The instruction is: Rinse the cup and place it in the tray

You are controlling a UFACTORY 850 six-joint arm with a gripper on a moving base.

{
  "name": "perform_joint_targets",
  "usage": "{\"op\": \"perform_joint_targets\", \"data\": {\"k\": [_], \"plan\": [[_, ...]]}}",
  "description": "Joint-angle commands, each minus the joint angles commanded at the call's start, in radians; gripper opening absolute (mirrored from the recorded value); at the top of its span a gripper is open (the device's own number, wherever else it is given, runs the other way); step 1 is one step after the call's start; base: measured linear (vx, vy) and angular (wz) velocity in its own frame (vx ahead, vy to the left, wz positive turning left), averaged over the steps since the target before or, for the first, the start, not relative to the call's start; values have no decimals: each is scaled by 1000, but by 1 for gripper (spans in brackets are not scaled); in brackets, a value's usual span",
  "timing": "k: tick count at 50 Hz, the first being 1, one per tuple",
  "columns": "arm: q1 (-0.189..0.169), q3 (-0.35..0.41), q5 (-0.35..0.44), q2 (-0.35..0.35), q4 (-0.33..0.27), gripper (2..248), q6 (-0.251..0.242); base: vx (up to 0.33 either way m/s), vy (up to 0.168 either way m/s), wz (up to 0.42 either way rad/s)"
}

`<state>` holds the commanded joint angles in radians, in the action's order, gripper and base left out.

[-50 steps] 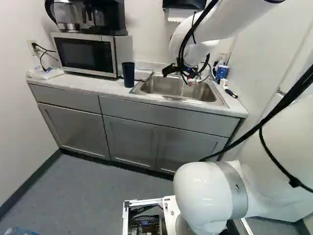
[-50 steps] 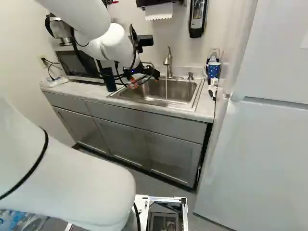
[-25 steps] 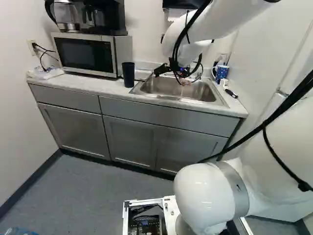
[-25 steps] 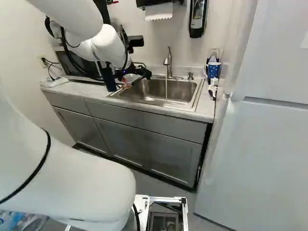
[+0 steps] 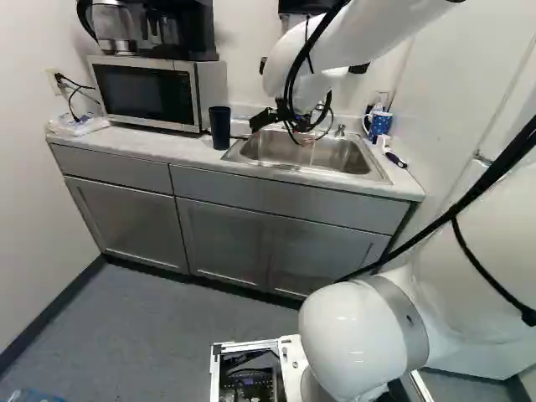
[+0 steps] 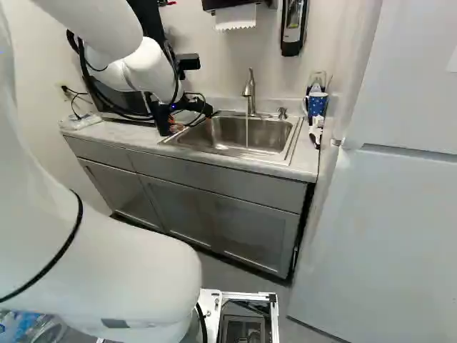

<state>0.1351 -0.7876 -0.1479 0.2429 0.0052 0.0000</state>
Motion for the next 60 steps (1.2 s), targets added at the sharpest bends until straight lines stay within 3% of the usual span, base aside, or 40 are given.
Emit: {"op": "perform_joint_targets", "data": {"k": [25,60], "plan": [[88,-24,6,-27,0,247,0,0,0,0],[196,-68,101,-105,0,247,0,0,0,0]]}}
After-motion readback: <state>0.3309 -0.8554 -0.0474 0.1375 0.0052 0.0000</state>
